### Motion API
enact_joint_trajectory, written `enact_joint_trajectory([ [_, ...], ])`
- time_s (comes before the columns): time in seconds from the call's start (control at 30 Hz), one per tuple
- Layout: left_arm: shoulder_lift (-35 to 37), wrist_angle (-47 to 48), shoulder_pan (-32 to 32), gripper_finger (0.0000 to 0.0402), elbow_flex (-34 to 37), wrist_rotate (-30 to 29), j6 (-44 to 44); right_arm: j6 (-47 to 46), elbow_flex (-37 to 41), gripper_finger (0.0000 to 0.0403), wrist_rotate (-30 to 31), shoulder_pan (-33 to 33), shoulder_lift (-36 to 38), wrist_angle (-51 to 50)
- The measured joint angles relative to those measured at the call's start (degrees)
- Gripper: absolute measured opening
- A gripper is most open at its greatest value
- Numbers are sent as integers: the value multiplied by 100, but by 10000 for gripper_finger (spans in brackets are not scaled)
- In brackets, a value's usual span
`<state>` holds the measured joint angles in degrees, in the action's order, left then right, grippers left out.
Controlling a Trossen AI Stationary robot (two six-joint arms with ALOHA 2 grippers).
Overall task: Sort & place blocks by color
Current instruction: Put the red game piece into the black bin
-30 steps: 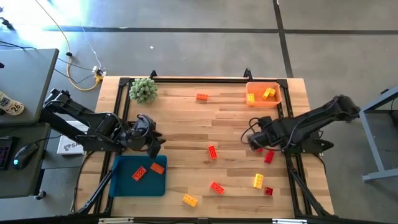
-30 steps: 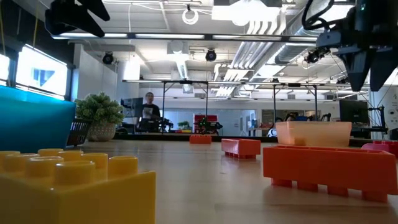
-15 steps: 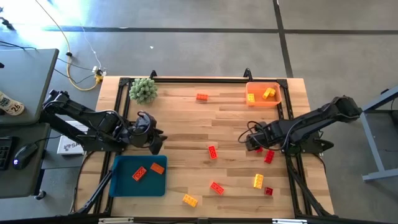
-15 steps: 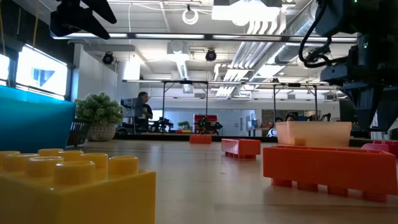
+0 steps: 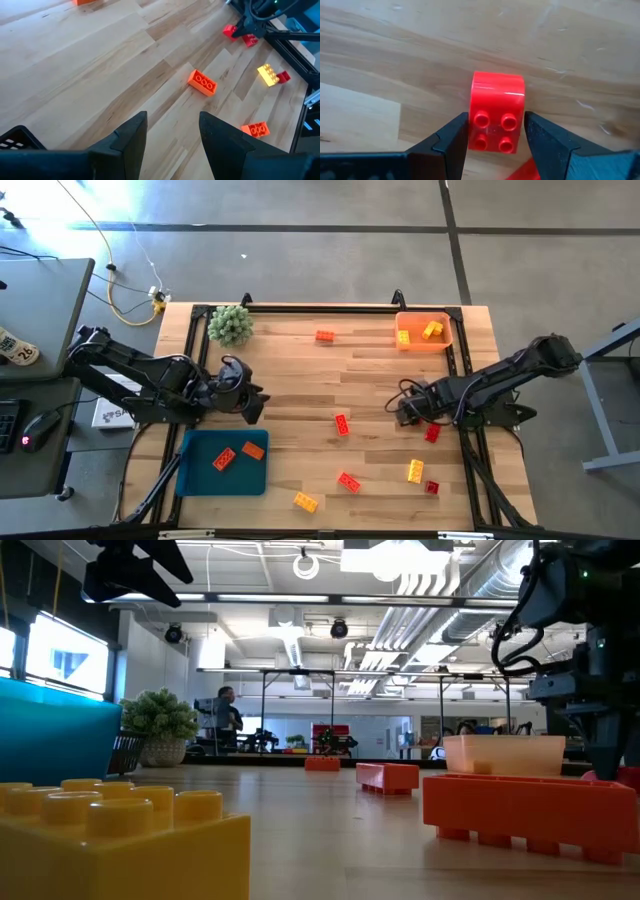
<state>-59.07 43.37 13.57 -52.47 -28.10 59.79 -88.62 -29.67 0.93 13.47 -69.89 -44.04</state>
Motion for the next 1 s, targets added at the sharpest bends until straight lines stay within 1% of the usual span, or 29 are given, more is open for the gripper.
enact_joint_trajectory([
  [0.13,0,-2,-81,168,0,2,0,0,109,169,-189,0,0,88],
  [0.3,0,1,-199,168,0,3,0,48,99,112,-269,0,8,125],
  [0.4,0,-2,-287,168,0,77,2,206,83,112,-304,0,5,247],
  [0.5,0,-36,-366,168,0,275,22,392,24,112,-312,0,-4,448],
  [0.63,0,-195,-461,168,0,657,11,769,-127,112,-248,0,-2,1227],
  [0.73,-2,-327,-500,168,0,857,2,1063,-256,112,-71,-49,-2,2086],
  [0.87,-2,-487,-506,168,-2,881,0,1675,-435,112,200,-234,-2,3093],
  [1.0,-2,-694,-506,169,-2,941,-184,2301,-624,112,225,-431,-2,3940],
])
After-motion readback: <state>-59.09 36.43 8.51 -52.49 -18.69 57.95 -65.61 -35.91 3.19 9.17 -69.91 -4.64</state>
